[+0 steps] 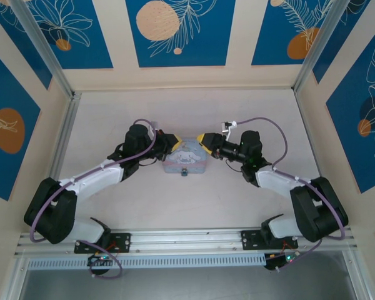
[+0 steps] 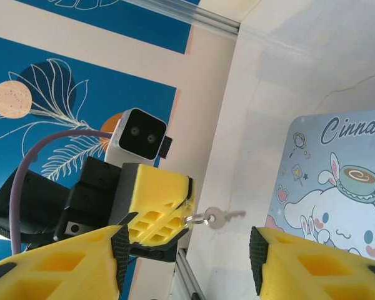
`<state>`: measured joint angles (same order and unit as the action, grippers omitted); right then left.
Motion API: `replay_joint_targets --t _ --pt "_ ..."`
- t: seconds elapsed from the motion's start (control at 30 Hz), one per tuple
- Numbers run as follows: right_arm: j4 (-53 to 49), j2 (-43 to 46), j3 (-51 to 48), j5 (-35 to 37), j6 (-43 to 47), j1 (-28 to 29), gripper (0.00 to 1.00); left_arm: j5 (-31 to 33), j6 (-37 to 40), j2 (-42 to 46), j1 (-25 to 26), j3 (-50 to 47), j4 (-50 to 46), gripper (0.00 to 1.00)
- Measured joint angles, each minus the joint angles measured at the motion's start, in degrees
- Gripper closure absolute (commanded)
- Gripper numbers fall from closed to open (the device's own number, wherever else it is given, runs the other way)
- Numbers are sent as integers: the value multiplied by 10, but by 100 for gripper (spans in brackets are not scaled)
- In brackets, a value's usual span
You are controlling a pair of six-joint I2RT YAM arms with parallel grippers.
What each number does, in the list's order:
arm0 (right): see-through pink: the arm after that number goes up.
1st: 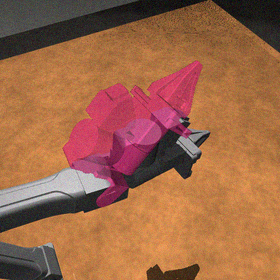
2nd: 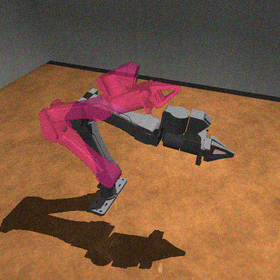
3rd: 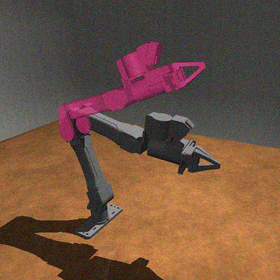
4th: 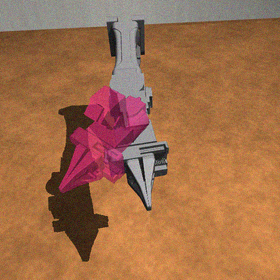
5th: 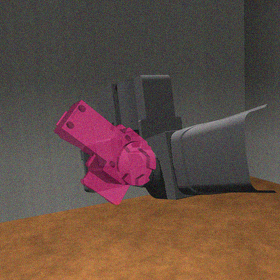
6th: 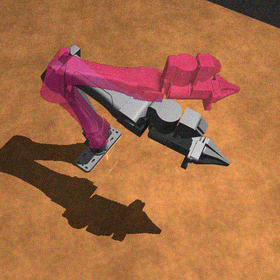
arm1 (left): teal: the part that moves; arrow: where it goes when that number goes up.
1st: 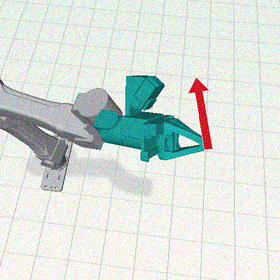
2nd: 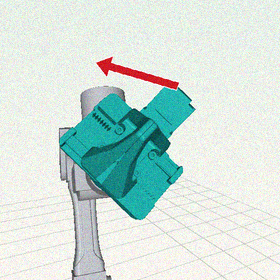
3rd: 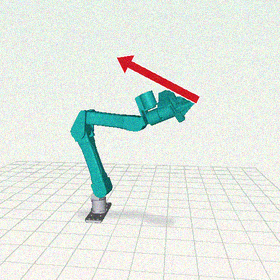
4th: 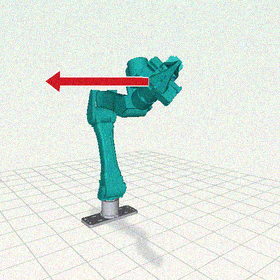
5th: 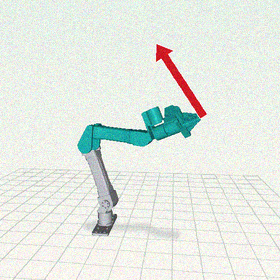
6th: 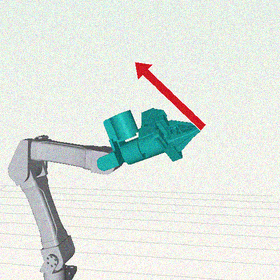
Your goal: Unlock the padlock with the key
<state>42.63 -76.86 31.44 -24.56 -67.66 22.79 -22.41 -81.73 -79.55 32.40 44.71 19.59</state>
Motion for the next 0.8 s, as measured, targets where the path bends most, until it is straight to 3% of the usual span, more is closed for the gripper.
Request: replay_joint_targets --t 0.17,0.37,0.57,0.8 --pt "-41 9 3 36 -3 18 49 3 21 0 1 0 -8 100" --pt "-42 7 3 137 -43 80 50 18 47 0 4 0 1 100" --pt "9 -39 3 231 -76 130 53 37 57 0 8 -10 41 100" --pt "108 -116 5 283 -100 139 56 62 51 0 10 -23 67 100"
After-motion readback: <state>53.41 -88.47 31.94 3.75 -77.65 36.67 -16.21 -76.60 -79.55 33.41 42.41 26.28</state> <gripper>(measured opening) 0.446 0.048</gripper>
